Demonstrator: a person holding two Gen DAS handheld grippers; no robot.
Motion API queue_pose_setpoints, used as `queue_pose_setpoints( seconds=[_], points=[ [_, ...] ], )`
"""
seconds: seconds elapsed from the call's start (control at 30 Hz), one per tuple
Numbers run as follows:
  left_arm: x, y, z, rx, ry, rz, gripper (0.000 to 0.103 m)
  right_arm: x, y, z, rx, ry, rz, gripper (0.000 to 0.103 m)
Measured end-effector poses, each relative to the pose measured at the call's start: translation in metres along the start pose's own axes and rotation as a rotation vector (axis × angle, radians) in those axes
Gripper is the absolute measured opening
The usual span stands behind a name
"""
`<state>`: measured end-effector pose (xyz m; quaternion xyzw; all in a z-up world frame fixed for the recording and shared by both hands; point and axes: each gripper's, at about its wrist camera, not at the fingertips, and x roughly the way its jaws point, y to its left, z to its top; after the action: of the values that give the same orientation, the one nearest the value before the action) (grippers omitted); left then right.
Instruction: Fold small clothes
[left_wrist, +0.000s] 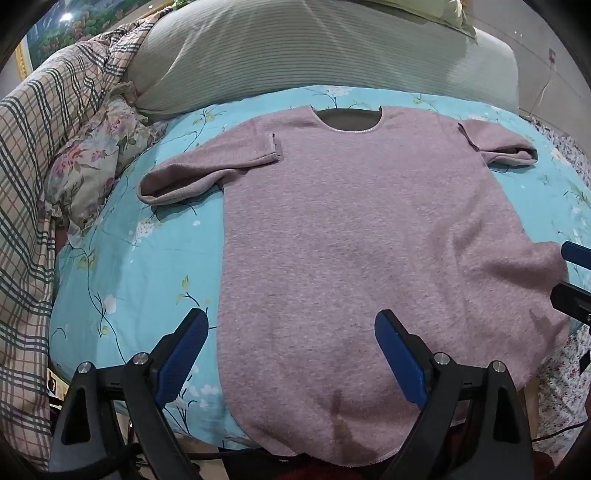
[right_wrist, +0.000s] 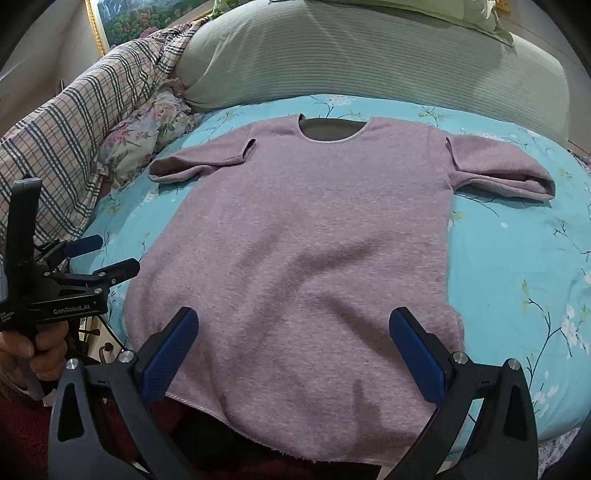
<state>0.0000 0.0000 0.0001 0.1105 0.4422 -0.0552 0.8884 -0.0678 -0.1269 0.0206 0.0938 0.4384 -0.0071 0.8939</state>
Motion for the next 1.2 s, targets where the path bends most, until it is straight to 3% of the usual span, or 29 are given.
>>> queue_pose_setpoints(
  seconds=[0.57, 1.2],
  points=[
    [-0.009, -0.015, -0.003, 0.004, 0.004, -0.002, 0.093, -0.004, -0.003, 0.002, -0.003, -0.006, 0.001, 0.103],
    [-0.001, -0.004, 0.002, 0.006, -0.002, -0.013, 0.093, -0.008, -0.002, 0.007, -0.008, -0.021, 0.001, 0.103]
  ],
)
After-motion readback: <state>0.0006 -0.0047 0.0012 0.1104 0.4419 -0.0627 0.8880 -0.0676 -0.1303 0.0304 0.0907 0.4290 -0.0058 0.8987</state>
